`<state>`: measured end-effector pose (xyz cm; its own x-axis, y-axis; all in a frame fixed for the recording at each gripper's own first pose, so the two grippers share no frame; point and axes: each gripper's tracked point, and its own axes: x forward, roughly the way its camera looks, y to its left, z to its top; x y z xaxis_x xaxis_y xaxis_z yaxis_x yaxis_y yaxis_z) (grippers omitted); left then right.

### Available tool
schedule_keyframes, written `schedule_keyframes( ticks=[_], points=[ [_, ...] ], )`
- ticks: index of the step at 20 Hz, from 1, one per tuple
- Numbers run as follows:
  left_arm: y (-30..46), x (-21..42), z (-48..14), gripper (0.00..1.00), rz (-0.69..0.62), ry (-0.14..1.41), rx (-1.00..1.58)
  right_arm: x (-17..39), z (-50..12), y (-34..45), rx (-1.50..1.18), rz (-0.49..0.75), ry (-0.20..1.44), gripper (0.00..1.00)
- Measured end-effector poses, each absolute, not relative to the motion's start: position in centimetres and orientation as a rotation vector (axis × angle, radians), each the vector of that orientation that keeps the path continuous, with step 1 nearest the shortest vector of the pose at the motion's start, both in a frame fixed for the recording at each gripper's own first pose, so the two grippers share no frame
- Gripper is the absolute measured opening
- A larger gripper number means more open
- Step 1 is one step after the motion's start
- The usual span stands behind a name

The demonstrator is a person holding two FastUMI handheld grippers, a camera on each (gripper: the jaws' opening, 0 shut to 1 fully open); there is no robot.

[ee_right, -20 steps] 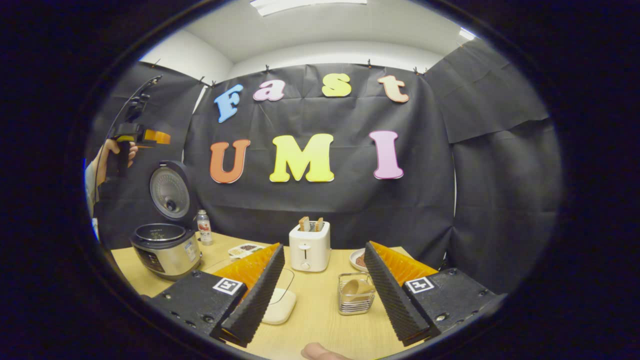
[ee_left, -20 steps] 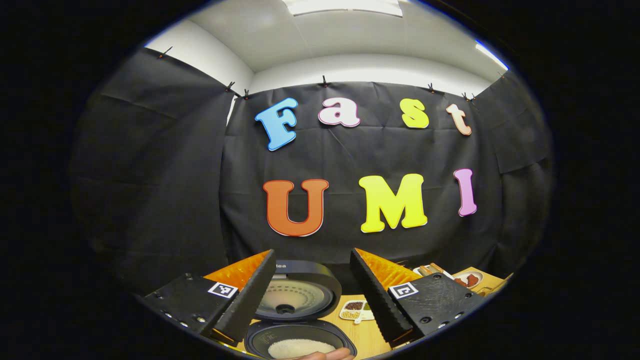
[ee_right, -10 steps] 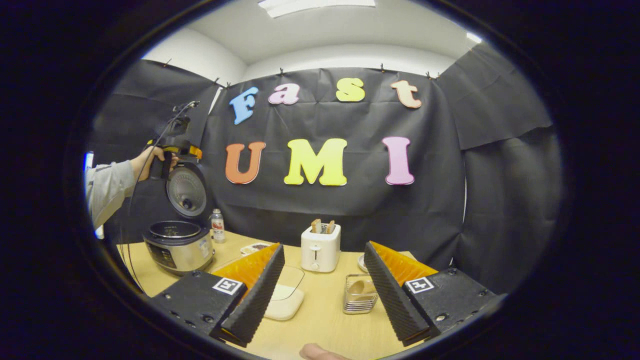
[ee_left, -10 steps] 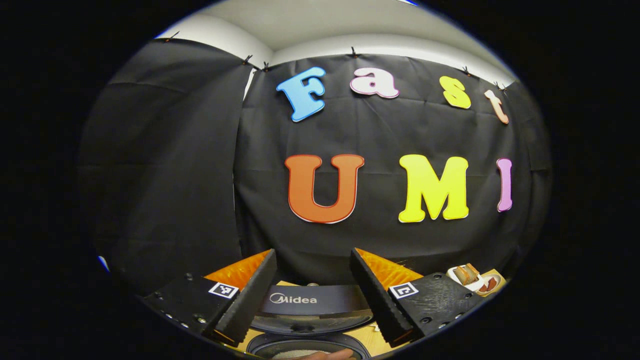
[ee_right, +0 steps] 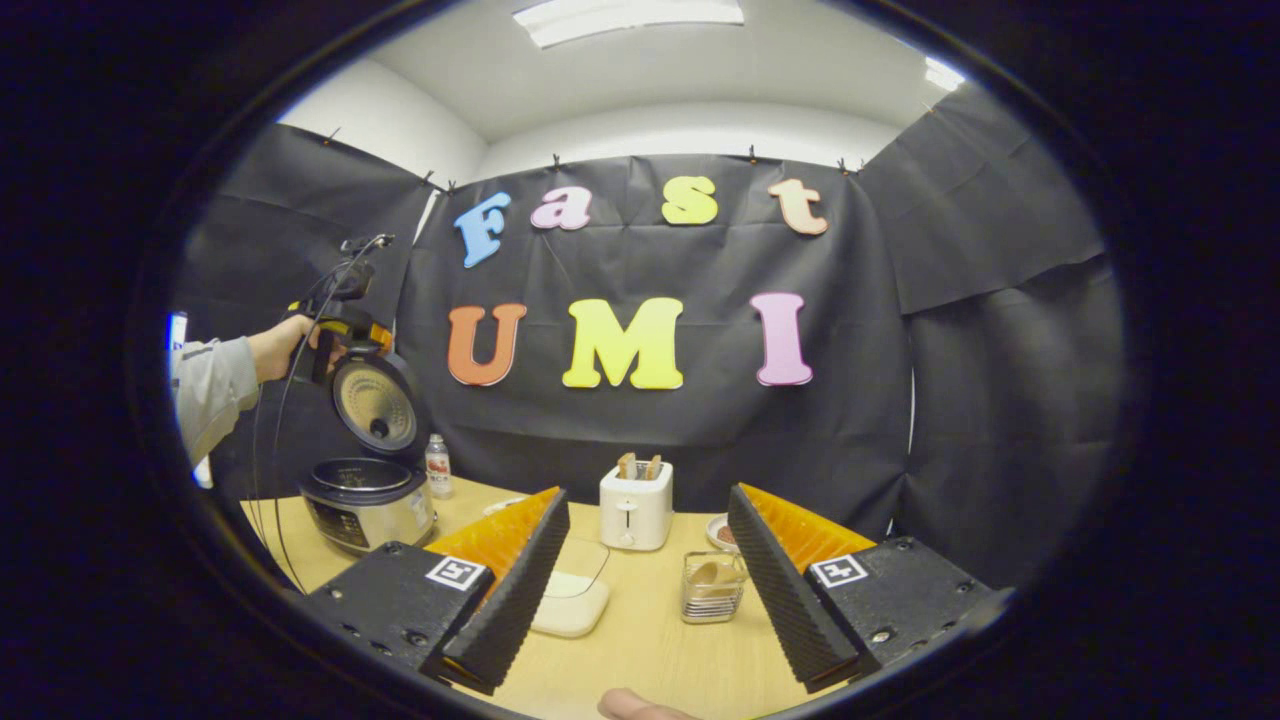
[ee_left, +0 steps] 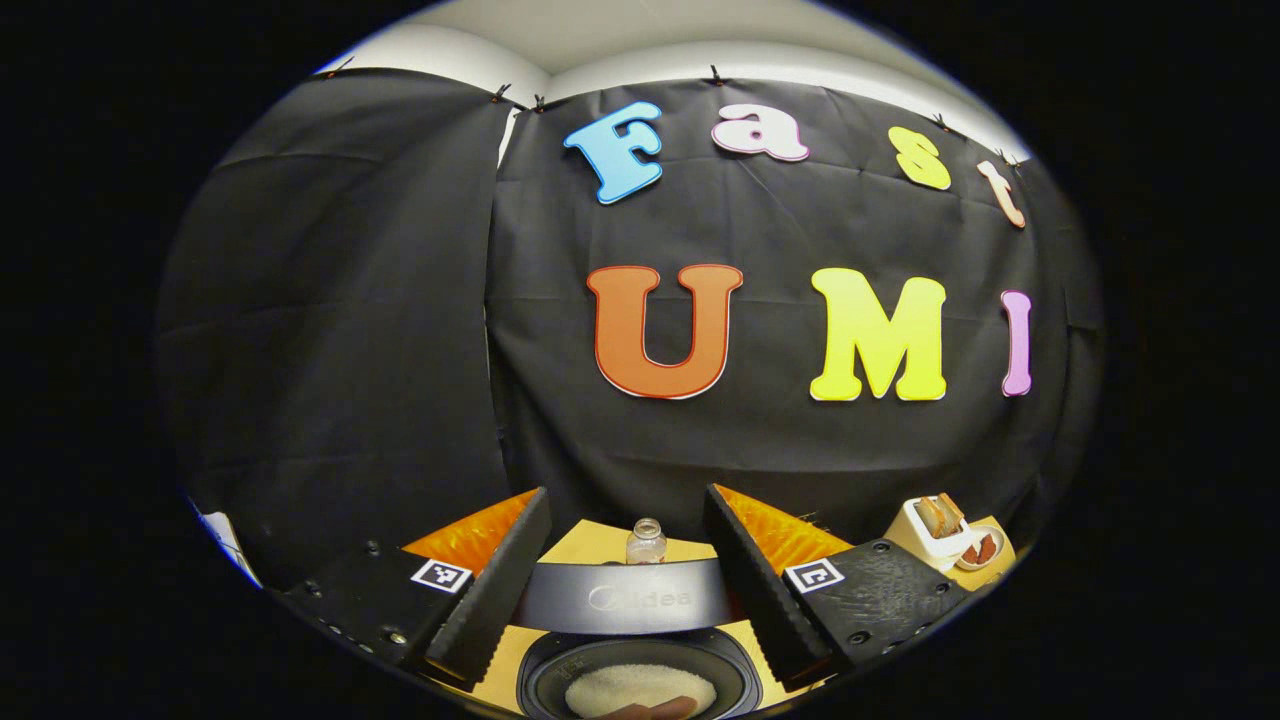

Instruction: Close the left gripper, press the button to open the rice cooker; take a wooden spoon from the chopstick holder with the right hand, scoop a spoonful of rice and pour it into the rice cooker, then put the wooden spoon back into the chopstick holder.

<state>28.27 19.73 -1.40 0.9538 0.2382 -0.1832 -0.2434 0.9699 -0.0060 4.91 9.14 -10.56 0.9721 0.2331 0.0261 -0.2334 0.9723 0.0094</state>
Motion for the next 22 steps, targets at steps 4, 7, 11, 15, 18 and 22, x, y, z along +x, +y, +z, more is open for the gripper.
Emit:
schedule_keyframes(
  ticks=[4, 7, 11, 15, 18, 22],
  points=[
    [18.1, 25.5, -3.8, 0.98, 0.219, 0.215, -0.028, 3.6, -10.5, 9.3, 0.02, 0.248, -0.021, 1.0],
    [17.1, 23.0, -7.6, 0.98, 0.204, 0.283, -0.048, 2.5, -10.1, 9.1, 0.019, 0.224, -0.017, 0.98],
    [15.7, 19.3, -12.5, 0.97, 0.169, 0.344, -0.063, 0.0, -9.1, 10.6, 0.055, 0.278, -0.011, 1.0],
    [15.1, 16.8, -16.0, 0.96, 0.15, 0.366, -0.036, -1.7, -8.6, 11.9, 0.053, 0.308, 0.005, 1.0],
    [14.9, 15.7, -17.3, 0.96, 0.149, 0.381, -0.038, -2.6, -8.2, 12.5, 0.033, 0.307, 0.012, 1.0],
    [14.5, 14.5, -19.7, 0.96, 0.143, 0.434, -0.058, -3.4, -8.2, 13.5, 0.01, 0.311, 0.028, 1.0]
  ],
)
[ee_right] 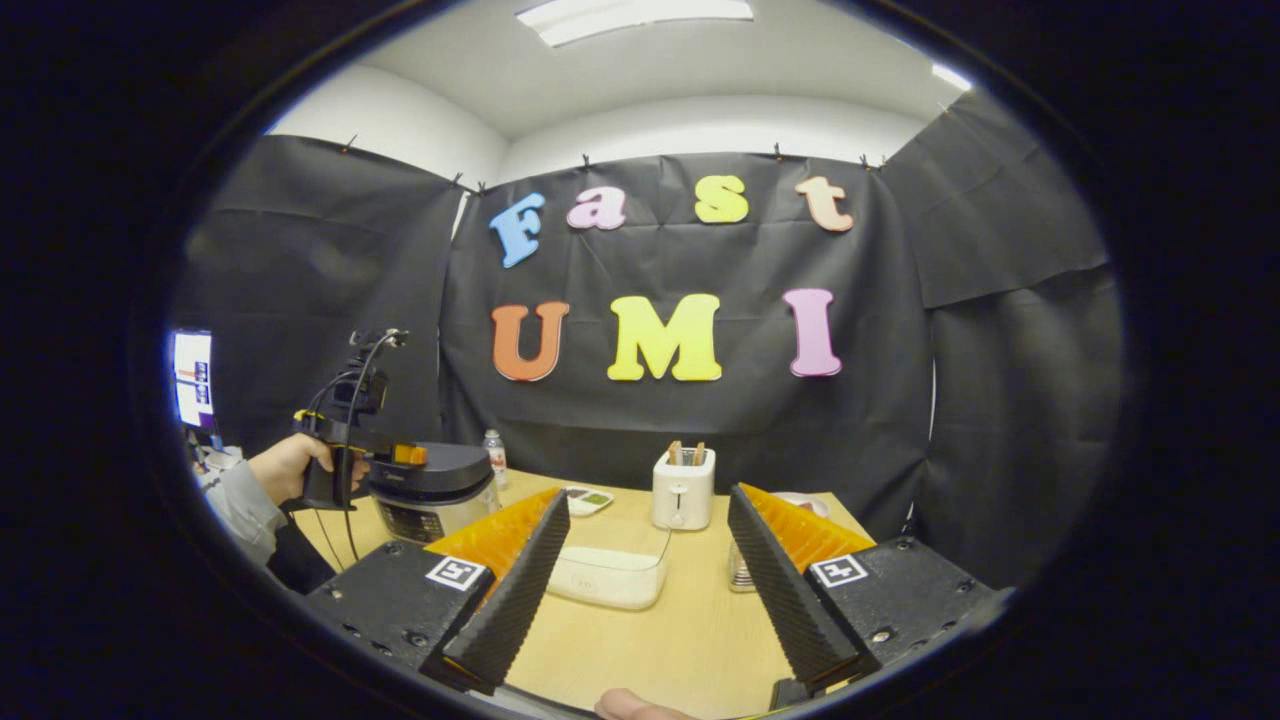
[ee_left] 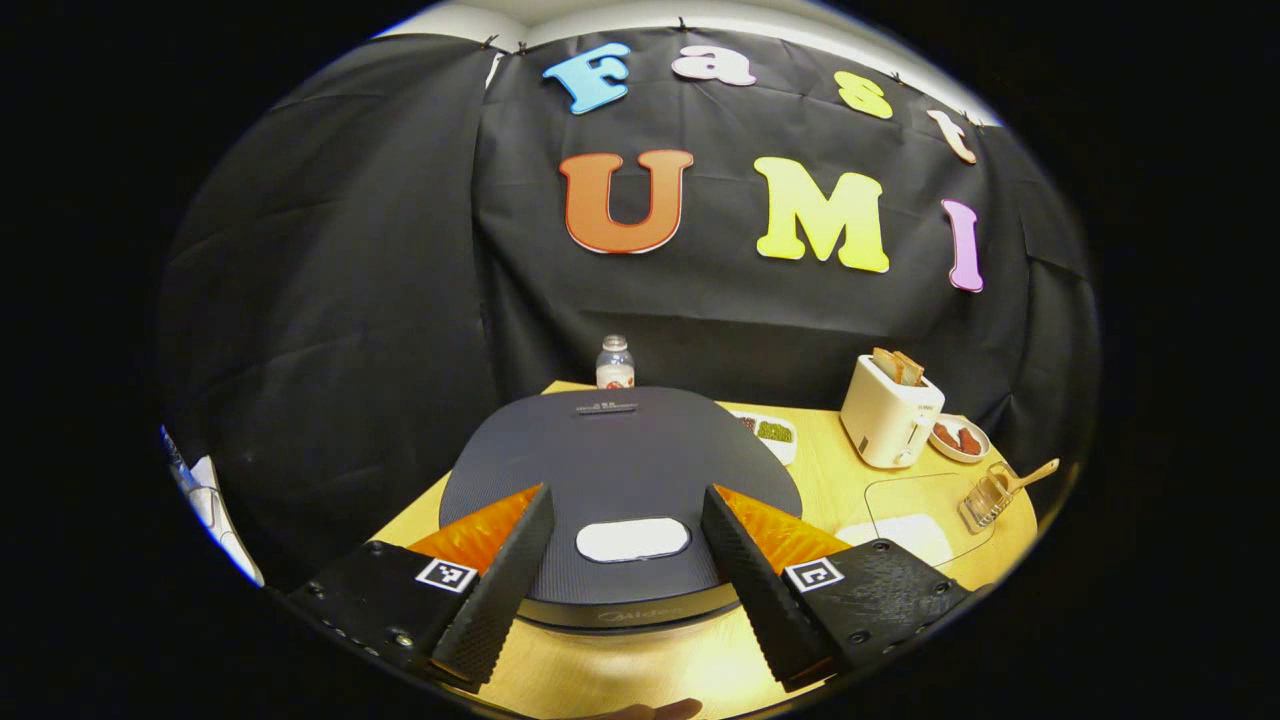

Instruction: Close the left gripper, press the button to open the rice cooker; take a wooden spoon from the chopstick holder with the right hand, scoop a spoonful of rice and pour it into the rice cooker, then put the wooden spoon back into the chopstick holder.

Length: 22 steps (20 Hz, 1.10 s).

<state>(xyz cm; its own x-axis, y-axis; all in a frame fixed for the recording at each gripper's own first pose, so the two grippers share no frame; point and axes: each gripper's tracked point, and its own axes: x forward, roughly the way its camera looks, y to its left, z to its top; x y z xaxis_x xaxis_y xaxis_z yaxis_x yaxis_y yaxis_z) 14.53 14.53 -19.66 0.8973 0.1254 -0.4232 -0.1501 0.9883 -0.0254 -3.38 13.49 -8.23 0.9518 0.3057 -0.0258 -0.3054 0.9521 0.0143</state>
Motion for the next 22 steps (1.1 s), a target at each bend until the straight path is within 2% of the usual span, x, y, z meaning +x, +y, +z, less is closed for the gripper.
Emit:
schedule_keyframes(
  ticks=[10, 14, 15, 17, 18, 22],
  points=[
    [14.3, 13.7, -19.6, 0.97, 0.162, 0.24, -0.037, -3.2, -10.2, 15.4, 0.063, 0.326, 0.068, 1.0],
    [14.2, 13.9, -20.4, 0.98, 0.171, 0.205, -0.04, -2.3, -11.2, 14.9, 0.093, 0.291, 0.094, 1.0],
    [14.2, 13.8, -20.5, 0.97, 0.176, 0.183, -0.044, -2.1, -11.4, 14.8, 0.096, 0.286, 0.099, 0.97],
    [14.1, 13.7, -20.3, 0.98, 0.195, 0.145, -0.035, -2.0, -11.6, 14.8, 0.099, 0.285, 0.11, 1.0],
    [14.2, 13.9, -20.1, 0.98, 0.204, 0.13, -0.027, -2.1, -11.6, 14.9, 0.097, 0.285, 0.11, 0.97],
    [13.9, 13.4, -19.8, 0.97, 0.195, 0.157, -0.022, -1.9, -11.0, 13.8, 0.078, 0.258, 0.095, 1.0]
  ],
)
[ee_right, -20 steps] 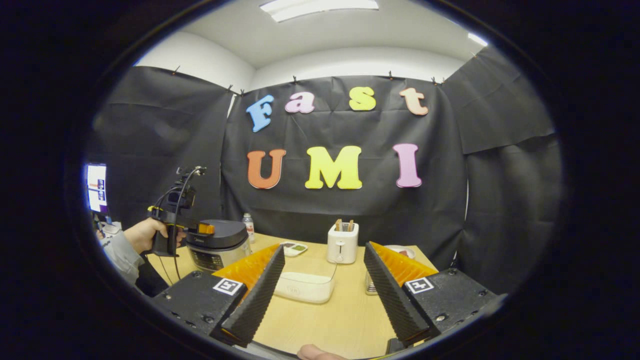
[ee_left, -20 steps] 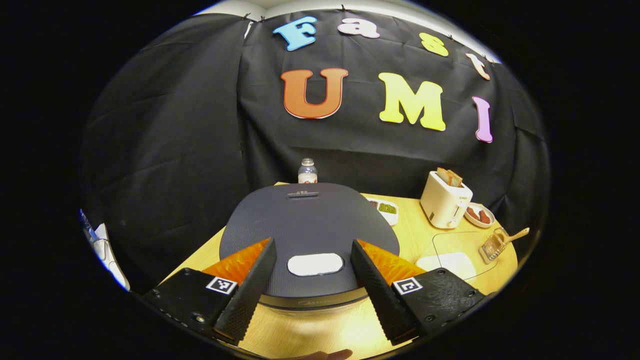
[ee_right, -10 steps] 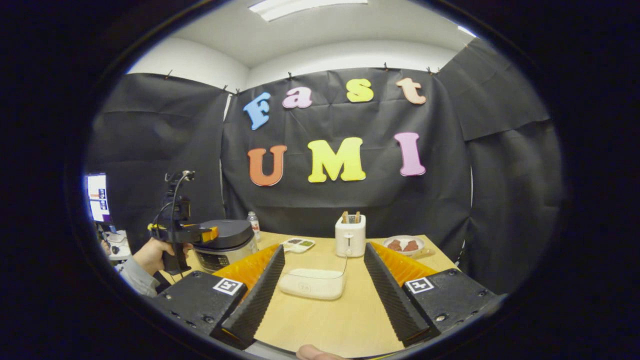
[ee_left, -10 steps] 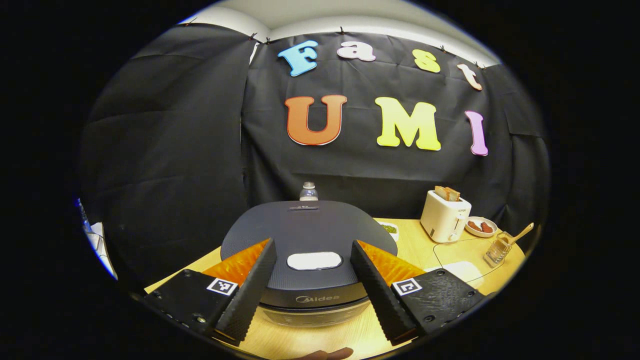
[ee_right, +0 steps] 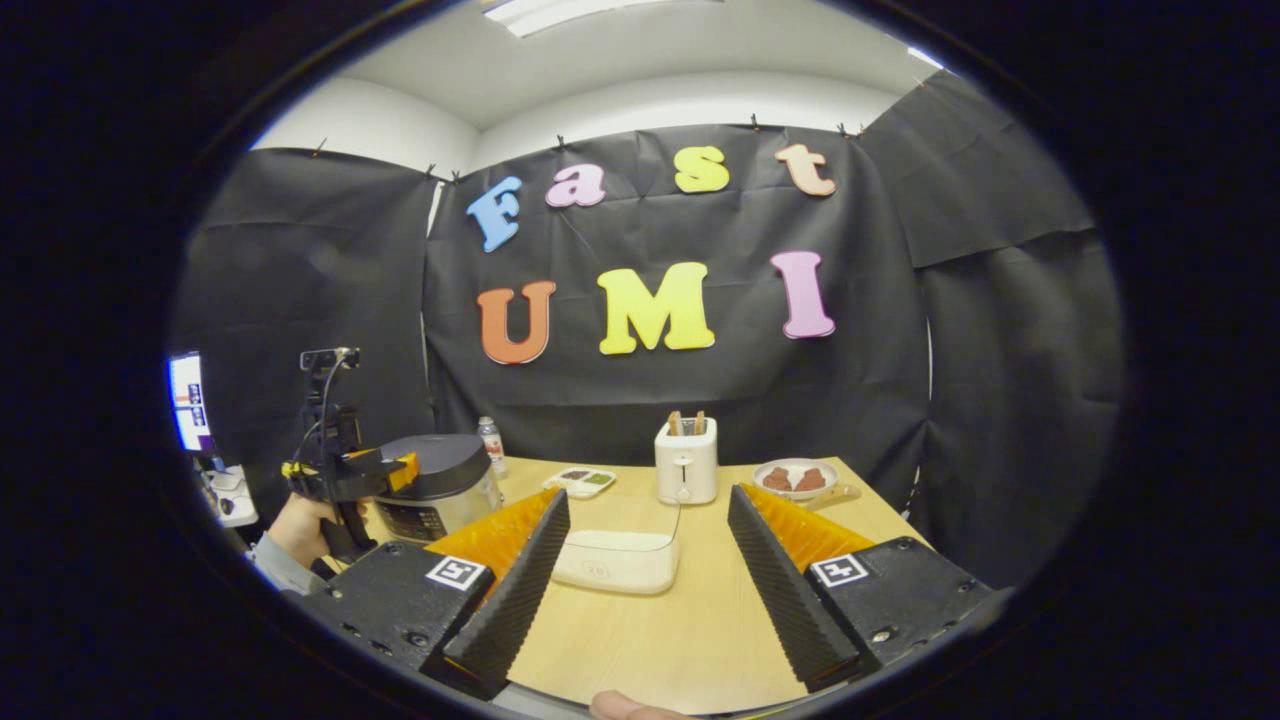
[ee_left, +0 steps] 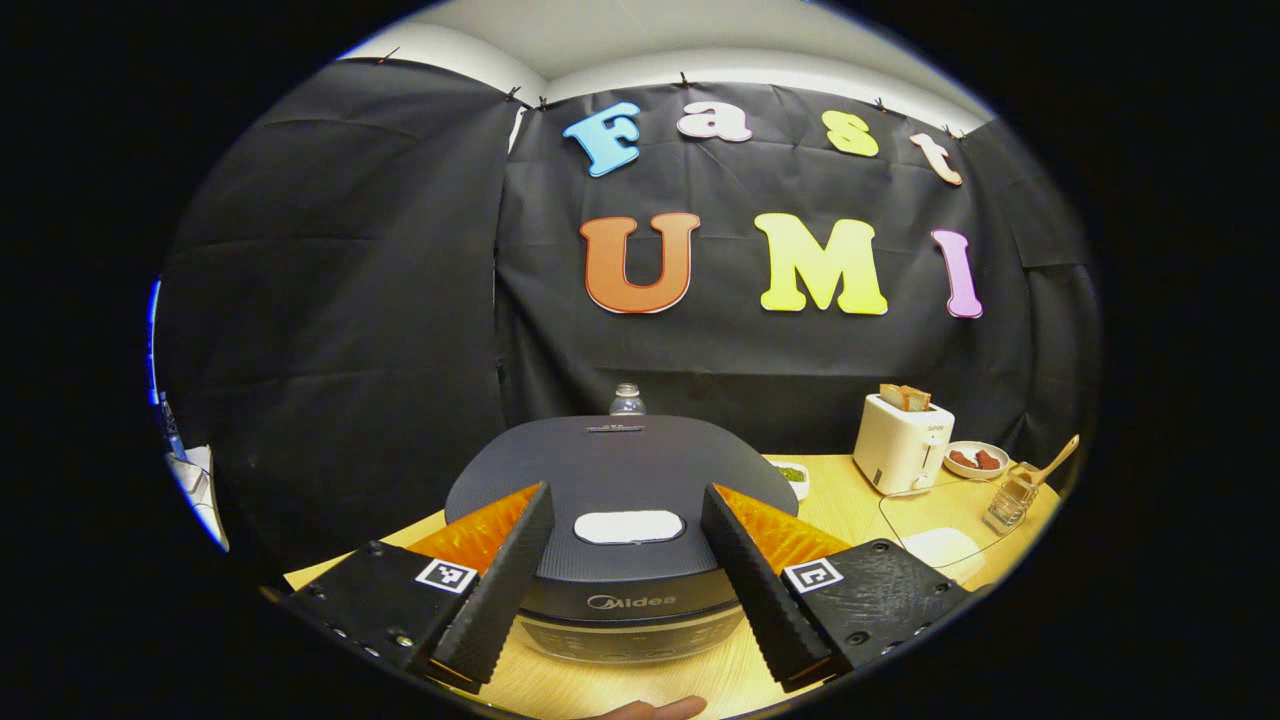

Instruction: Close the left gripper, press the button to open the rice cooker; take a wooden spoon from the chopstick holder with the right hand, scoop a spoonful of rice and pour it into the rice cooker, then put the wooden spoon back into the chopstick holder.

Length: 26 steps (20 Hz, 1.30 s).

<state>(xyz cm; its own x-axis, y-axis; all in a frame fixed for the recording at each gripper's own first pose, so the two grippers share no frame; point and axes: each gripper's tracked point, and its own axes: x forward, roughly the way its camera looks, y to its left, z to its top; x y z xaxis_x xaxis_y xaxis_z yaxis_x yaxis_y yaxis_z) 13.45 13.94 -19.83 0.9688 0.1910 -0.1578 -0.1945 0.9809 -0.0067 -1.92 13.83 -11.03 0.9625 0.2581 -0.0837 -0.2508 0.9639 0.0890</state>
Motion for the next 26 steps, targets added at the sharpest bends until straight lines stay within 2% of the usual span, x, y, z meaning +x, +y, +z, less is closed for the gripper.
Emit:
schedule_keyframes(
  ticks=[1, 2, 7, 8, 9, 11, 15, 19, 20, 26],
  points=[
    [13.9, 13.1, -19.6, 0.96, 0.187, 0.16, -0.026, -1.8, -10.8, 13.6, 0.076, 0.248, 0.089, 0.97],
    [13.8, 12.9, -19.4, 0.96, 0.178, 0.169, -0.029, -1.8, -10.6, 13.6, 0.071, 0.244, 0.084, 1.0],
    [12.4, 9.3, -18.6, 0.95, 0.144, 0.238, -0.089, -1.9, -9.7, 12.6, 0.038, 0.21, 0.055, 1.0],
    [11.6, 8.6, -18.3, 0.95, 0.125, 0.239, -0.095, -1.9, -9.7, 12.5, 0.033, 0.207, 0.055, 0.97],
    [11.0, 7.5, -18.0, 0.94, 0.114, 0.238, -0.097, -1.9, -9.7, 12.4, 0.029, 0.204, 0.056, 1.0],
    [10.2, 5.3, -17.1, 0.95, 0.101, 0.219, -0.1, -1.9, -9.6, 11.9, 0.021, 0.192, 0.054, 0.98],
    [6.9, 1.1, -15.2, 0.95, 0.034, 0.158, -0.116, -2.0, -9.6, 11.5, 0.007, 0.183, 0.056, 1.0],
    [5.3, -3.0, -13.6, 0.95, 0.035, 0.127, -0.087, -2.5, -8.7, 10.6, 0.0, 0.168, 0.038, 0.98],
    [5.1, -3.7, -13.3, 0.95, 0.037, 0.122, -0.091, -2.8, -8.4, 10.4, -0.001, 0.165, 0.034, 1.0],
    [1.5, -7.3, -10.1, 0.94, -0.042, 0.068, -0.038, -4.1, -6.9, 8.8, -0.038, 0.159, 0.005, 0.98]
  ],
)
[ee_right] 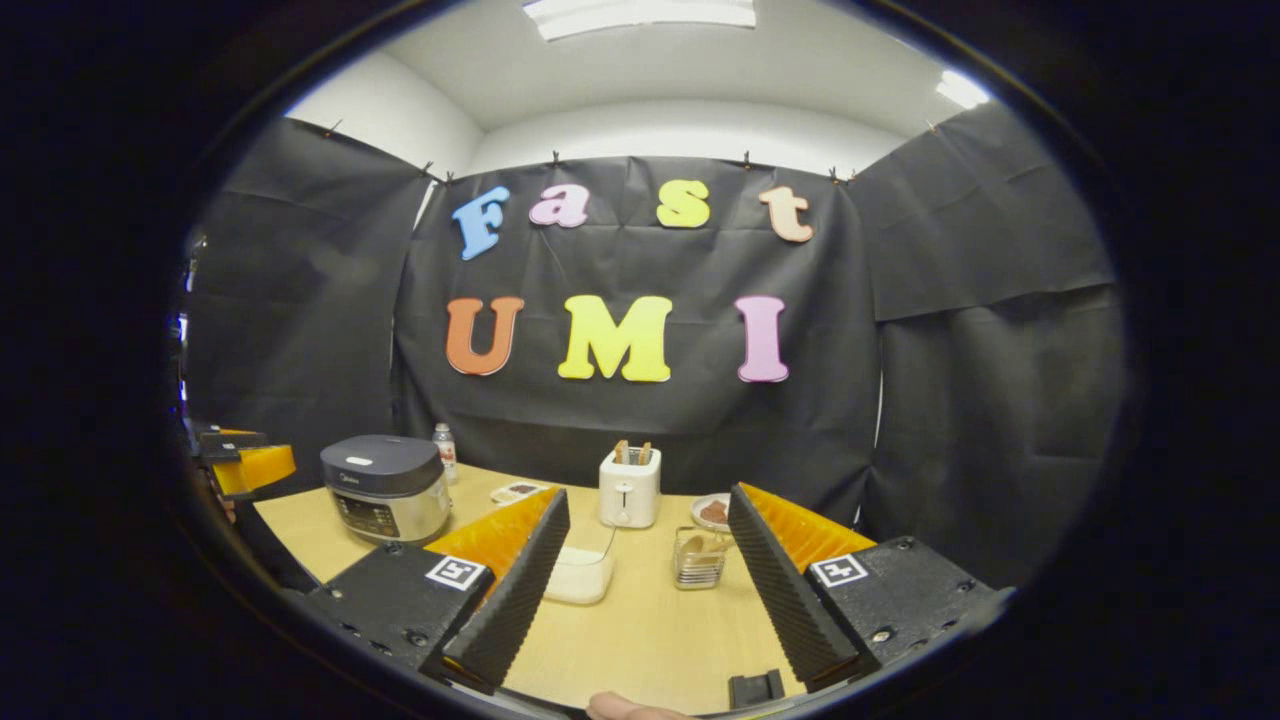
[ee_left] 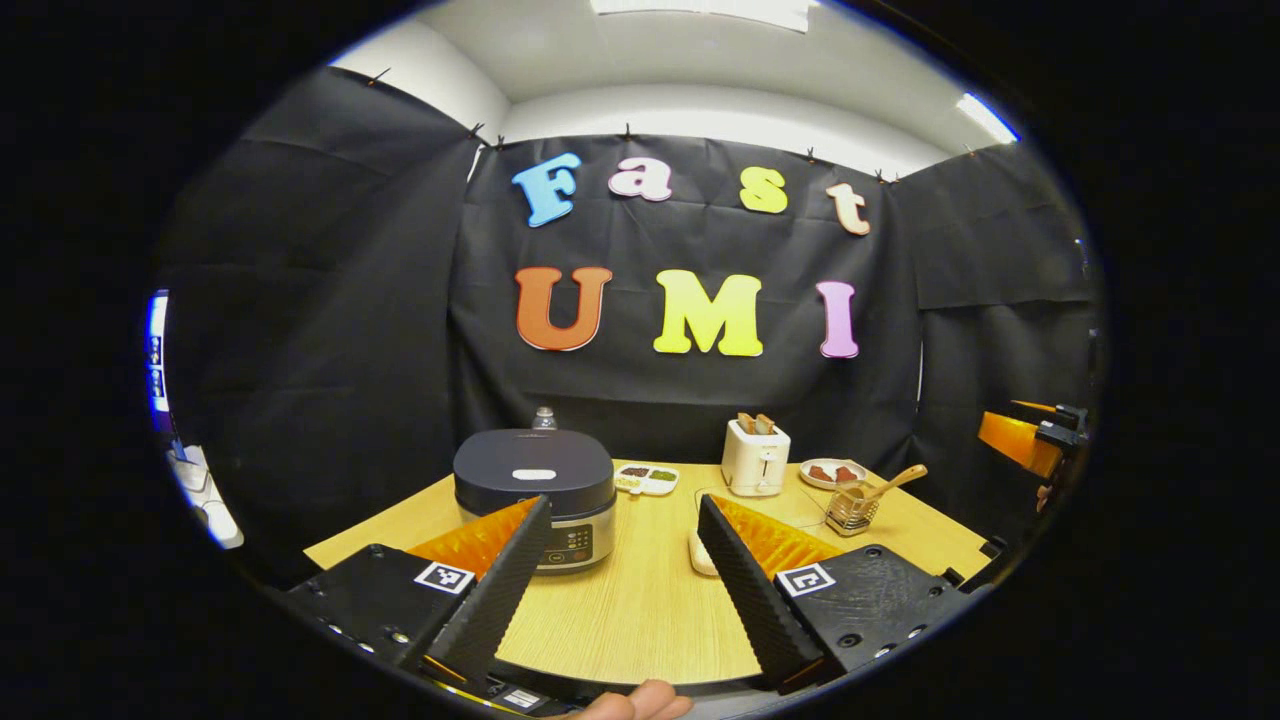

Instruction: Close the left gripper, press the button to open the rice cooker; take a wooden spoon from the chopstick holder with the right hand, scoop a spoonful of rice and pour it into the rice cooker, then put the wooden spoon back into the chopstick holder.

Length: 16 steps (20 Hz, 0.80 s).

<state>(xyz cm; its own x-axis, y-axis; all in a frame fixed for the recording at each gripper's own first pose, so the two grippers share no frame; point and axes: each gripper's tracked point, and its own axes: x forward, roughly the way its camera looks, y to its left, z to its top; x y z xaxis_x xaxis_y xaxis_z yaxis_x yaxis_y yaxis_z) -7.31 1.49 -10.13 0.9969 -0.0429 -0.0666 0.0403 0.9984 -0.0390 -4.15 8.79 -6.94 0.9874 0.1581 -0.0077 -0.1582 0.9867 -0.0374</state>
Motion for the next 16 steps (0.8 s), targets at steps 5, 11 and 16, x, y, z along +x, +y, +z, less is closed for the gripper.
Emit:
schedule_keyframes(
  ticks=[5, 11, 16],
  points=[
    [-1.1, -9.2, -9.3, 0.94, -0.072, 0.041, -0.027, -4.5, -6.7, 8.1, -0.045, 0.16, -0.003, 1.0],
    [-3.4, -9.1, -9.5, 0.94, -0.119, 0.018, -0.002, -4.5, -6.9, 6.6, -0.005, 0.133, -0.015, 1.0],
    [-2.9, -9.1, -9.6, 0.95, -0.11, 0.011, -0.019, -5.0, -6.8, 7.3, 0.002, 0.166, -0.022, 1.0]
  ],
)
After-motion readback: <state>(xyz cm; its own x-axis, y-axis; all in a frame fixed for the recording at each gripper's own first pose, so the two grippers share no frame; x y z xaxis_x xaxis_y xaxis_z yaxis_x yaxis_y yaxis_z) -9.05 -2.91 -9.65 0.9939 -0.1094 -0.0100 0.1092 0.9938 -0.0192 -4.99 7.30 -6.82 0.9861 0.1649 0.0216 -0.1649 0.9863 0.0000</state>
